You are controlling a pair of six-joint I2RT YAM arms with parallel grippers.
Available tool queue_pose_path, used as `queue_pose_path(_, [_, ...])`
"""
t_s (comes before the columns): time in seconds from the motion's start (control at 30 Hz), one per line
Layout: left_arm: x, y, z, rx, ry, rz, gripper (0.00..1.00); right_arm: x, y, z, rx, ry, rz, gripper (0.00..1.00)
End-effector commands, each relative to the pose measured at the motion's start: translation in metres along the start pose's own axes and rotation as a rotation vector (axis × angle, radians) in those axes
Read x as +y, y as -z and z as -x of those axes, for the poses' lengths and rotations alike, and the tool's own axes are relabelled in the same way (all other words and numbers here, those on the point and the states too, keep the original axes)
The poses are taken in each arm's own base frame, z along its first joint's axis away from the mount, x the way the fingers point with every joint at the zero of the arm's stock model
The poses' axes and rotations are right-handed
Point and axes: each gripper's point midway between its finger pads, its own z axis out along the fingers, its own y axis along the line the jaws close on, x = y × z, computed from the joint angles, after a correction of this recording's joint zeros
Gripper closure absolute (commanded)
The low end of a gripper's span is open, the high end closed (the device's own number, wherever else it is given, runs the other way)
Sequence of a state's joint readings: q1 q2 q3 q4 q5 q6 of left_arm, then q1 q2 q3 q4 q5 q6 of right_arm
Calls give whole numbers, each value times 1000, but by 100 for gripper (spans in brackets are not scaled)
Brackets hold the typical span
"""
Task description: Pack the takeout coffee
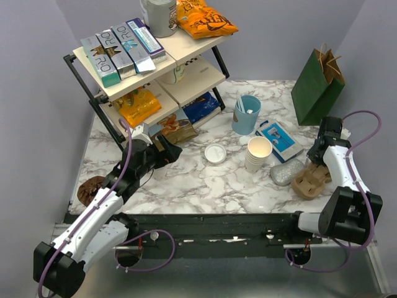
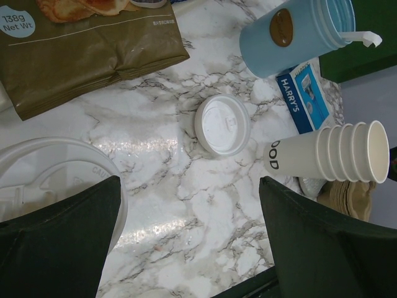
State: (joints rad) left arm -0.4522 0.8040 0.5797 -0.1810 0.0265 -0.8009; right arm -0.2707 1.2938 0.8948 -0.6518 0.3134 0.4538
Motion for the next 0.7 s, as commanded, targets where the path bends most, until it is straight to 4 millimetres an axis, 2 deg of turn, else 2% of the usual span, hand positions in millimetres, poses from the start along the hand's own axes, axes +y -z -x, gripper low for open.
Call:
queue_pose_path(0.0, [-1, 1, 2, -21, -7, -9, 1, -7, 8, 9, -44, -26, -8, 99])
queue_pose_path(0.13, [-1, 1, 3, -23, -5, -10, 1, -2, 24, 19, -99, -10, 54, 99])
queue_pose_path(0.43, [-2, 1, 2, -21, -4, -17, 1, -11, 41, 19, -115, 45, 56, 99])
queue_pose_path(0.67, [-3, 2, 2, -18, -2, -21, 1, -17, 61, 30, -156, 72, 56, 99])
